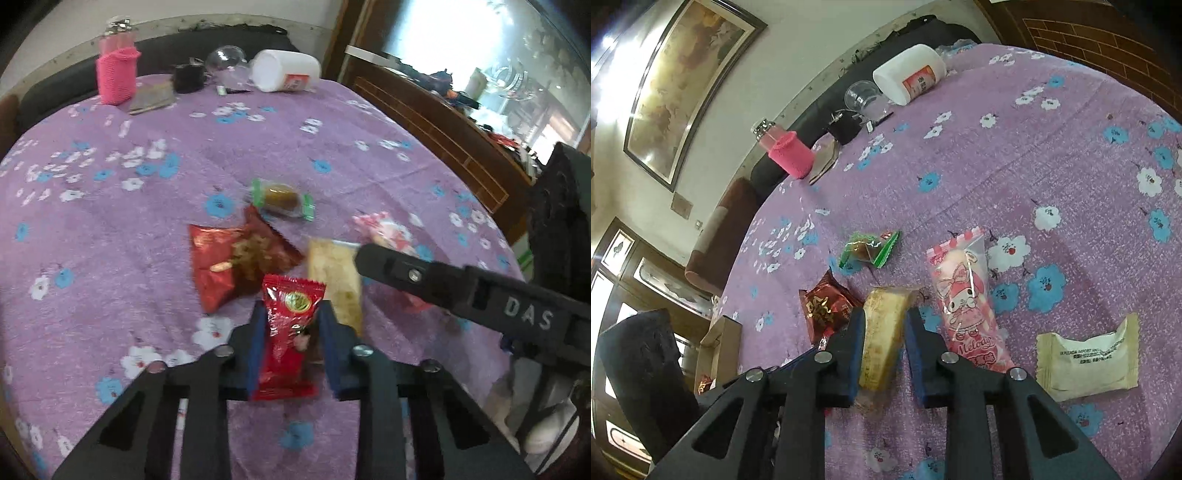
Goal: Organize snacks
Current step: 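Grasp the red candy packet with the left gripper while right grasps the yellow cake bar, then carry the red packet and cake bar over the cardboard tray and open both grippers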
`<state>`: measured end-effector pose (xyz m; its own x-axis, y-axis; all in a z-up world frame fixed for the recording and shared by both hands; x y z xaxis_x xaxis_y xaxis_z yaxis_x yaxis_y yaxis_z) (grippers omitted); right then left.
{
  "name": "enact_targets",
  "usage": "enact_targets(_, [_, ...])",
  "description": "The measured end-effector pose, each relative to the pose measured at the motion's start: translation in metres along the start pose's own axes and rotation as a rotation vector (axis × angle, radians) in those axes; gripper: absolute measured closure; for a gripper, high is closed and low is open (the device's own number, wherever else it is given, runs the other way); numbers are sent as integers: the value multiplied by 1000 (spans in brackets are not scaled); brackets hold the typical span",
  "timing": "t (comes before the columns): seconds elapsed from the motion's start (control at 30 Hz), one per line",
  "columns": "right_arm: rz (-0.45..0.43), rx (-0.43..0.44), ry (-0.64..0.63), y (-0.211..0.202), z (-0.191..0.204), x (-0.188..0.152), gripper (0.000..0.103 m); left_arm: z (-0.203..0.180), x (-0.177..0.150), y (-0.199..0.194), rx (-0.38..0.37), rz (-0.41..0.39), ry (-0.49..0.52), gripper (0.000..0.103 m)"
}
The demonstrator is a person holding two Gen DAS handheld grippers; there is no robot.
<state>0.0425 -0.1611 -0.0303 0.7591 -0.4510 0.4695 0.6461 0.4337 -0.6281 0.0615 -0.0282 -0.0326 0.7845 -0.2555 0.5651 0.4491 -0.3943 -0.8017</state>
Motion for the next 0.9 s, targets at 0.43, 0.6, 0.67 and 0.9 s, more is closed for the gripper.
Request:
enact_targets(0.43, [28,-65,-131,18,20,-9,56,34,-37,-83,-1,-111,-120,83])
enact_targets(0.6, [27,-115,-174,20,30,-17,56,52,-50,-117,15,-155,-147,83])
enact_targets(0.67, [36,-147,-203,20,38,-22,56,60,-57,-137,27,-189,-152,83])
enact_targets(0.9, [74,-318,-191,37,56,-24,37,94,-85,-198,11,-291,-231,83])
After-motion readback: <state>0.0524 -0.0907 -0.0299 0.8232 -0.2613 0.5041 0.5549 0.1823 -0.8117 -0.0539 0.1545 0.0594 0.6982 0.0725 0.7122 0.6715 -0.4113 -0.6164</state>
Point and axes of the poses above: each gripper's, at about its wrist camera, not at the fingertips, and y roughly the way its jaws point, z to its left, x to its top, the point moved 4 cm from there along y, roughly the way its jaws point
